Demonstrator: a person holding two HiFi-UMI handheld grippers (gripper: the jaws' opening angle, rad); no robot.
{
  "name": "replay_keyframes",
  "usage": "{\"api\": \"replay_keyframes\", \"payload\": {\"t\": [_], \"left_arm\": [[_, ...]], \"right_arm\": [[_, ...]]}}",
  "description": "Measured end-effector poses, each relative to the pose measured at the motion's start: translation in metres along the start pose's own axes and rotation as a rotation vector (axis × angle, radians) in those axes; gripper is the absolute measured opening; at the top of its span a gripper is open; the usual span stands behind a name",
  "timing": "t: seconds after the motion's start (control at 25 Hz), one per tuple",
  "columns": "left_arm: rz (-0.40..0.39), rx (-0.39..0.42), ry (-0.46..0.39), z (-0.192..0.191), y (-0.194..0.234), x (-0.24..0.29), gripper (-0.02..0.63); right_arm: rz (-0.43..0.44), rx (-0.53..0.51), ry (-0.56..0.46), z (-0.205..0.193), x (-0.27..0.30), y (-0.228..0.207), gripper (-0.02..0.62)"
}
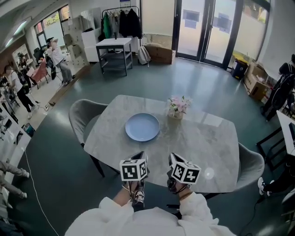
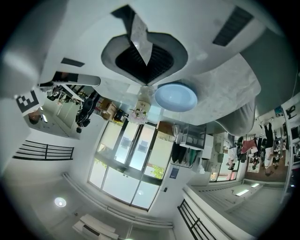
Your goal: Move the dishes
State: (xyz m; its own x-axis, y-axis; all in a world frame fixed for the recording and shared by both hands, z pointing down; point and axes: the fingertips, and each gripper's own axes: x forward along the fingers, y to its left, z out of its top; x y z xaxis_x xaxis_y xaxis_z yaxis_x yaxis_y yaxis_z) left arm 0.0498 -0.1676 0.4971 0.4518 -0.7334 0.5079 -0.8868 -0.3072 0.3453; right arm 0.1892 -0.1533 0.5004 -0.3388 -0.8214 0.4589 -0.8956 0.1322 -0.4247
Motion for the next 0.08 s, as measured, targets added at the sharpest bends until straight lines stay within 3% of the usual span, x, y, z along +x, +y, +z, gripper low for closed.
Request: {"api": "replay_keyframes", "payload": {"t": [0.08], "left_arm": [[0.004, 0.005, -0.002, 0.0022, 0.0023, -0.0021, 0.008]], "right_arm": [[0.003, -0.001, -0.003, 0.0015, 0.0008, 0.0031, 0.057]]}}
